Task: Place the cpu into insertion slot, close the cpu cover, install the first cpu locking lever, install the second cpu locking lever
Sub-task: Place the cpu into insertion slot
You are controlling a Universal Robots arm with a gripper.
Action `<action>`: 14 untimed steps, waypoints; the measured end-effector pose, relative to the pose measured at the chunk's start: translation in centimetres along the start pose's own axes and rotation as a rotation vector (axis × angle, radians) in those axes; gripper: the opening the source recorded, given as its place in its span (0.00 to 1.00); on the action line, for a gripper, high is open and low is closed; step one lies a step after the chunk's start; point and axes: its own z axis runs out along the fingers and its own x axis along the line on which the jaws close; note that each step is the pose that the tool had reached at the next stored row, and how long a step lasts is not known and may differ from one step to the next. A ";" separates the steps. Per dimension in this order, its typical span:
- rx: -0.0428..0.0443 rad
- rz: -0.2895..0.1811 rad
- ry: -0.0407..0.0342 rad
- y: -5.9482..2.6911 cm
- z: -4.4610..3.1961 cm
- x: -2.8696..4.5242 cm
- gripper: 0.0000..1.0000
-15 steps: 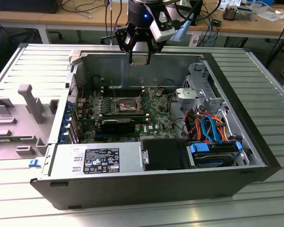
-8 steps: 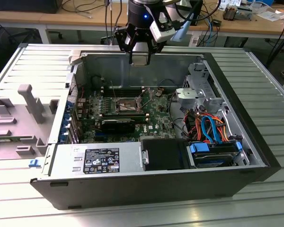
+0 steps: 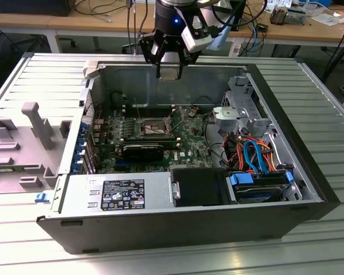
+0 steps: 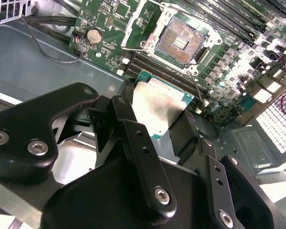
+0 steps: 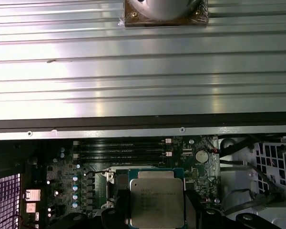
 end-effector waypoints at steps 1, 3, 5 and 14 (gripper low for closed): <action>0.0000 0.000 0.0000 0.00 0.02 0.00 0.55; -0.0001 0.000 0.0000 -0.01 0.06 0.00 0.55; -0.0001 0.000 0.0000 -0.02 0.10 0.00 0.55; -0.0001 0.000 0.0000 -0.06 0.28 -0.01 0.55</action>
